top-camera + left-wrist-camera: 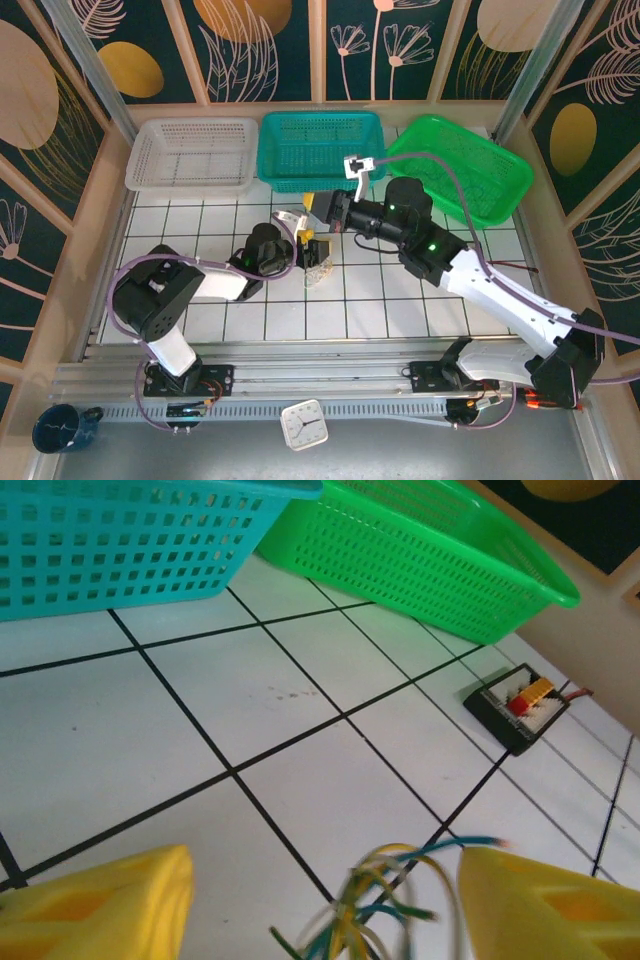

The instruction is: Untangle the cables

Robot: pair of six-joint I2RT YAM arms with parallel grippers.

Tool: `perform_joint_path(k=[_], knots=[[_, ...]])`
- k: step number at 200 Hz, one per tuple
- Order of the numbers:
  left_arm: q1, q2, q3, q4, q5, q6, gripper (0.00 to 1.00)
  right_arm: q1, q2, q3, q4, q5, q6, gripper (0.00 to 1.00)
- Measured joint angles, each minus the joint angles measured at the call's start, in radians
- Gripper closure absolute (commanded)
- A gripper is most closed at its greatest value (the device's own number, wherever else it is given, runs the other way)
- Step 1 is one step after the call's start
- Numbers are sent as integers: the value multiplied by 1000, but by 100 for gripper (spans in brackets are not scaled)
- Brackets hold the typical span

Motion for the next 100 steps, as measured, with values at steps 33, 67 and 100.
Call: perform_joint_path(k=[33,67,100], knots=[[0,28,-34,45,-22,-12,47,-43,2,96,0,-11,-2,100],[0,46,-105,69,-47,-25,56,-134,2,150,20,-41,16,100],[0,63,-138,93,-55,-41,62,-200,2,183,34,-68,44,100]])
